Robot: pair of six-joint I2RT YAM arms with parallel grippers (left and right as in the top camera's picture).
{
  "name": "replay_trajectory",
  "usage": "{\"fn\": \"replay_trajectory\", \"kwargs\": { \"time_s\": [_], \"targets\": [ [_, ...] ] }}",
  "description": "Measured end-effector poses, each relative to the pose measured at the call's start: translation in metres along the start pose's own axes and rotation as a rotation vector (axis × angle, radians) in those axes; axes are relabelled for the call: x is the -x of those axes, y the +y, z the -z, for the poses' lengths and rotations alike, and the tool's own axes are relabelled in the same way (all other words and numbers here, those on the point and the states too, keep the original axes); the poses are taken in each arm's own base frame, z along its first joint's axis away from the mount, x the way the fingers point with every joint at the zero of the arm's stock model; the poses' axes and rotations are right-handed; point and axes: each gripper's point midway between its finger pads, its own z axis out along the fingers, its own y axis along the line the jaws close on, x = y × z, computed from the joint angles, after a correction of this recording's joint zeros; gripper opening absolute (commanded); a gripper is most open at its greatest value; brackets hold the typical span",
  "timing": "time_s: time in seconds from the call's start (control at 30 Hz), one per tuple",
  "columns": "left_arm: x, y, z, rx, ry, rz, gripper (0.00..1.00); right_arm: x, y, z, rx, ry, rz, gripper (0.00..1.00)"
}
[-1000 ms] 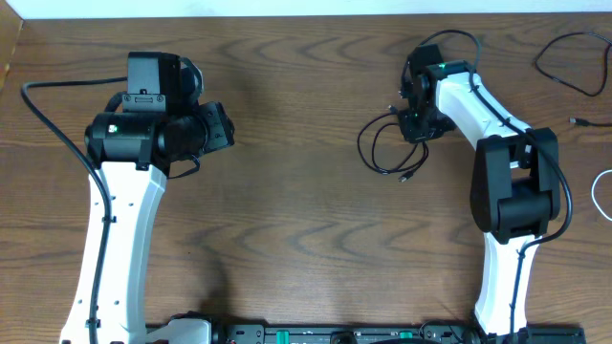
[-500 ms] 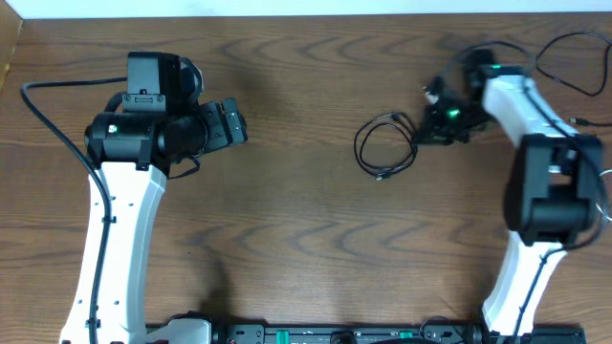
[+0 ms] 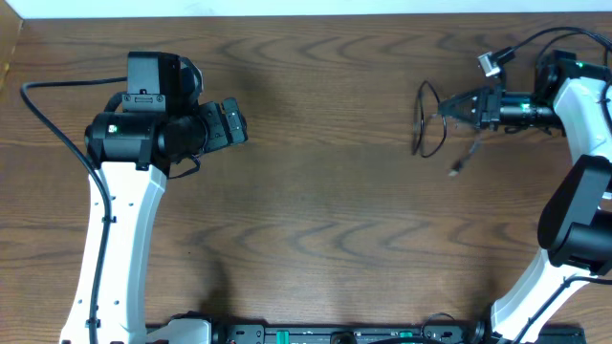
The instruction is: Untangle cables
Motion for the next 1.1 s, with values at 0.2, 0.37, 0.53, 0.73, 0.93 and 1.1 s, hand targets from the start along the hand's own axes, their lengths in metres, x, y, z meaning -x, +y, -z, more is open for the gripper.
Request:
{"fn": "replay_trajectory", "kwargs": {
  "time_s": [0.2,0.37,0.53,0.73,0.93,1.1],
  "targets": [
    [0.000,0.000,0.000,0.000,0.000,0.000,0.98,0.013,0.004,0.026,0.057,-0.098,0.001,0.01],
    [0.000,0.000,0.000,0.000,0.000,0.000,0.98,0.026,0.012,0.050,0.119,-0.188,0.002,0.01],
    [0.000,0.000,0.000,0.000,-0.001,0.000,0.98,0.053,0.018,0.111,0.079,-0.323,0.037,0.01],
    [0.000,0.000,0.000,0.000,-0.001,0.000,0.98,0.075,0.009,0.204,-0.167,-0.468,0.030,0.01],
    [0.000,0.000,0.000,0.000,-0.001,0.000,0.98,0.069,-0.014,0.312,-0.466,-0.667,-0.121,0.01],
    [0.000,0.000,0.000,0.000,-0.001,0.000,0.97,0.044,-0.041,0.391,-0.696,-0.828,-0.275,0.01]
  ]
}}
